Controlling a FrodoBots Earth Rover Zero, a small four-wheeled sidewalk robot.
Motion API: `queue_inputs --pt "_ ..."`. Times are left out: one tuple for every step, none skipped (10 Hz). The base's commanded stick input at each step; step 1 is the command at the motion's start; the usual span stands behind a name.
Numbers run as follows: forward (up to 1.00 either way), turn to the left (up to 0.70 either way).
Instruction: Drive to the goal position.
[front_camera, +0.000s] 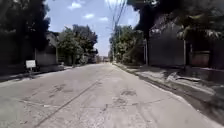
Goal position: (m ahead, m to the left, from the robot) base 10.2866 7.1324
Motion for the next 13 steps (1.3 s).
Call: queue_inputs --pt "1.00 -0.40" --pt "1.00 -0.17" --pt "1.00 -0.13" --pt "1.00 -0.08" --pt "1.00 -0.04" --pt "1.00 0.00" --pt "1.00 0.00" --pt "1.00 0.00" --pt "1.00 0.00" --pt "1.00 0.00" --pt "1.00 0.00" --pt "1.00 0.00" --pt "1.00 0.00"
